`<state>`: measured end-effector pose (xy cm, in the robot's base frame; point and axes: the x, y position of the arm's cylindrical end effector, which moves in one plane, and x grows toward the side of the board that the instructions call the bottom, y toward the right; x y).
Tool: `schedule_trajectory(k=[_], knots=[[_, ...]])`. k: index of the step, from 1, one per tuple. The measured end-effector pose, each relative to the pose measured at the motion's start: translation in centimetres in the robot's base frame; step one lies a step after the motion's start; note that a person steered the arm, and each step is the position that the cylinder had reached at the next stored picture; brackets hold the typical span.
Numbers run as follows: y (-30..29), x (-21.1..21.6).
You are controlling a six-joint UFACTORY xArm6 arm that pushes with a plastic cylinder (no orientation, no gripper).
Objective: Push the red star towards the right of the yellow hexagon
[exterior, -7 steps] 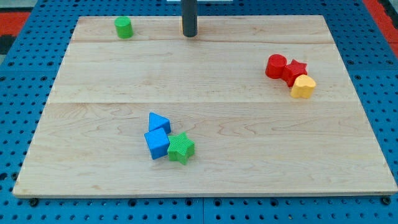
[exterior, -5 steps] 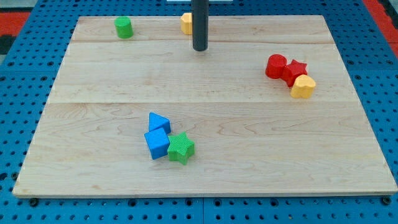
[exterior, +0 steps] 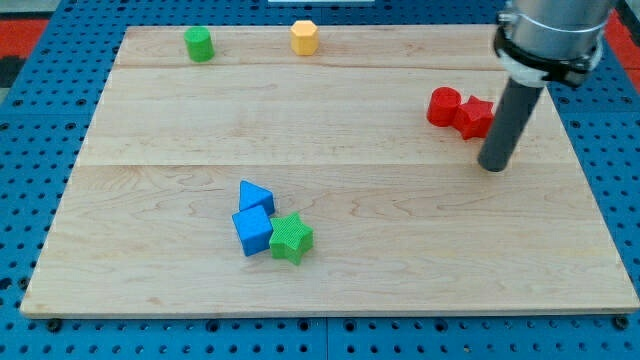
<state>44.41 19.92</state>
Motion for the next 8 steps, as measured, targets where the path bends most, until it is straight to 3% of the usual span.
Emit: schedule_trajectory(k=[1, 3, 6, 7, 8], knots=[[-0.7, -4.5], [-3.9, -9.4], [1.1, -12.7], [-3.7, -16.8], [-6.4, -18.2]])
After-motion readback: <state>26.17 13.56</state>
